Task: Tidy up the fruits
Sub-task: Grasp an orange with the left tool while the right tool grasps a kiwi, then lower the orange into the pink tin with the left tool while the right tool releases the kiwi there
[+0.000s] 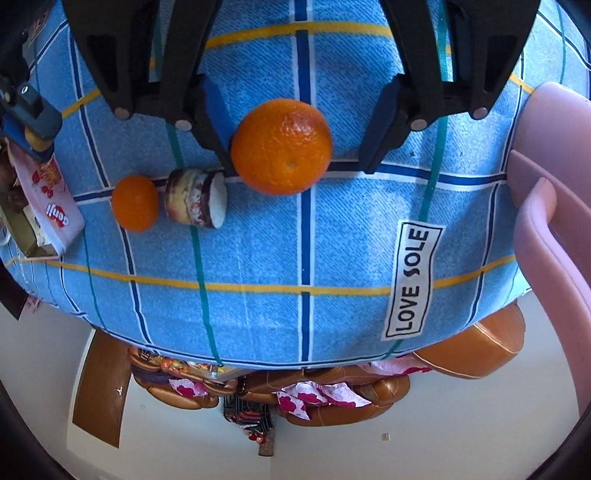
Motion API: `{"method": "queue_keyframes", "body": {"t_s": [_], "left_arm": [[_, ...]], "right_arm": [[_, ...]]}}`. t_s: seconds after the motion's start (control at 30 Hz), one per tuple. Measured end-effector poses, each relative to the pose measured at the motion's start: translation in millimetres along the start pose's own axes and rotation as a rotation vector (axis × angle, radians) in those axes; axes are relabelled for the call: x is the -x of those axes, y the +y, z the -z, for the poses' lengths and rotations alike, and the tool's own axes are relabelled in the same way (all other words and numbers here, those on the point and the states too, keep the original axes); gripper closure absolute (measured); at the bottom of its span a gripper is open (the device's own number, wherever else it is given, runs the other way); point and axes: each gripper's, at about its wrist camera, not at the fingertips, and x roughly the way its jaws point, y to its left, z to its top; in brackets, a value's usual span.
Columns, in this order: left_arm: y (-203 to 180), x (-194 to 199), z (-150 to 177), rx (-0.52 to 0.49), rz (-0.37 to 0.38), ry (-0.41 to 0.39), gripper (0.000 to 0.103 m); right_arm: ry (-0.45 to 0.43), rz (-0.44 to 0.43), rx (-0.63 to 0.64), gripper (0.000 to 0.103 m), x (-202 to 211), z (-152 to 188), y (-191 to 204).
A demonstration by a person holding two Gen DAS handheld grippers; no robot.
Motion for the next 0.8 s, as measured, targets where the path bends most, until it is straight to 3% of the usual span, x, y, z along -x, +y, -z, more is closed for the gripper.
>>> {"method": "queue_keyframes", "body": {"t_s": [0.07, 0.1, 0.27, 0.4, 0.5, 0.6, 0.8], "left_arm": [[3, 1, -1, 0.015, 0.006, -0.008, 0.046], [3, 2, 0, 0.012, 0.003, -0.011, 0.055], [6, 11, 5, 0.038, -0.039, -0.042, 0.055], [12, 47, 11, 0.116, -0.164, -0.234, 0.055], [8, 65, 17, 0.163, -0.140, -0.315, 0.055], [-8, 73, 22, 0.144, -0.140, -0.363, 0.055], [-37, 78, 30, 0.097, -0.166, -0.398, 0.055]], "right_arm": [[0.012, -0.007, -0.008, 0.075, -3, -1, -2], [0.016, -0.008, -0.012, 0.075, -4, -1, -3], [0.008, -0.020, -0.019, 0.075, -5, -3, -6], [-0.068, -0.035, -0.002, 0.075, 6, -2, -2], [-0.148, -0.020, 0.036, 0.075, 19, -4, 3], [-0.205, -0.042, 0.035, 0.075, 29, -5, 2], [-0.209, -0.016, 0.045, 0.075, 25, -4, 3]]}}
